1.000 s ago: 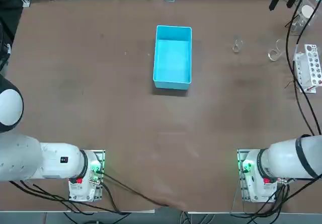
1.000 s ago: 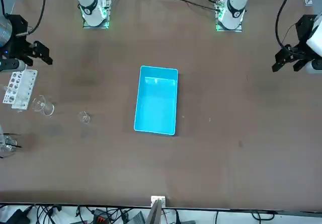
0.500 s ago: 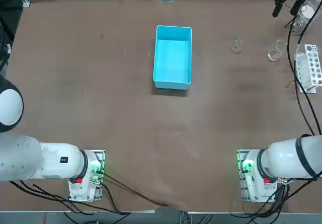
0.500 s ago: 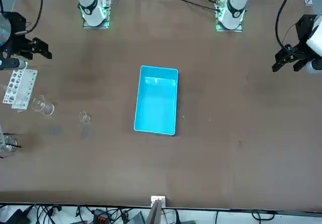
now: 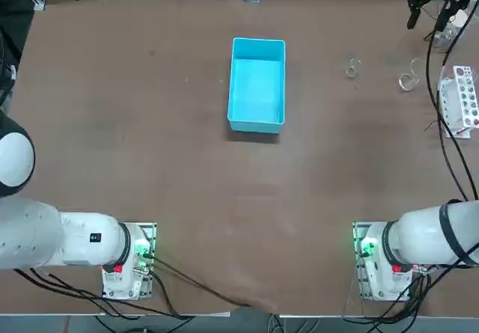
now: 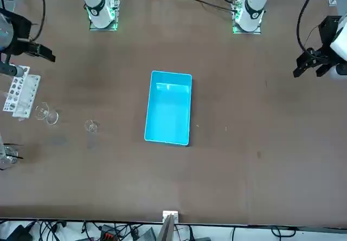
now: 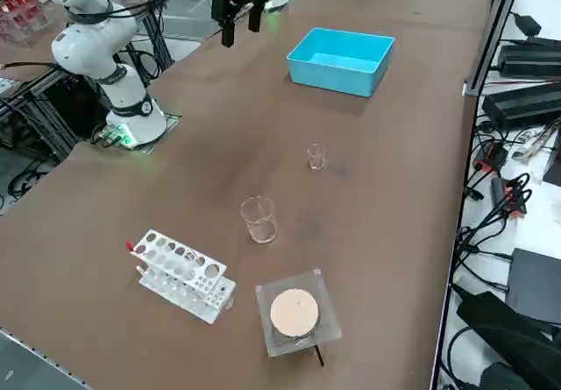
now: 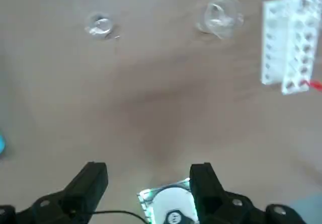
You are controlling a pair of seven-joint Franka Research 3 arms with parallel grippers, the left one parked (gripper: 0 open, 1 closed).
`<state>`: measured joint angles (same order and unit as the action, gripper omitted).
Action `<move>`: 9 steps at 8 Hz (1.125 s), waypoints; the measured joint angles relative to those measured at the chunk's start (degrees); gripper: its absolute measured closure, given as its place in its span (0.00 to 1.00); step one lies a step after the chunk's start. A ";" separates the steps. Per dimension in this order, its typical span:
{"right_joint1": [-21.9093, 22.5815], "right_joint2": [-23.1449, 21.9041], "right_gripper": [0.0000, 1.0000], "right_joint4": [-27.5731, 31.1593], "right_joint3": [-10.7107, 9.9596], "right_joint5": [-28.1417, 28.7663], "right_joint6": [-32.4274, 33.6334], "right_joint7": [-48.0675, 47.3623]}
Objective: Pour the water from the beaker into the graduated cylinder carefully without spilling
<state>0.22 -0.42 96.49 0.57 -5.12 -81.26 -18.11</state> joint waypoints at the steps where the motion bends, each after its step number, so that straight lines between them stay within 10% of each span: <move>1: 1.73 0.61 0.01 0.02 0.32 -2.13 -0.02 -6.87; 9: 24.23 18.08 0.01 0.46 1.13 -21.83 -7.57 -62.61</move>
<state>24.46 17.66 96.95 1.69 -26.96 -88.83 -80.73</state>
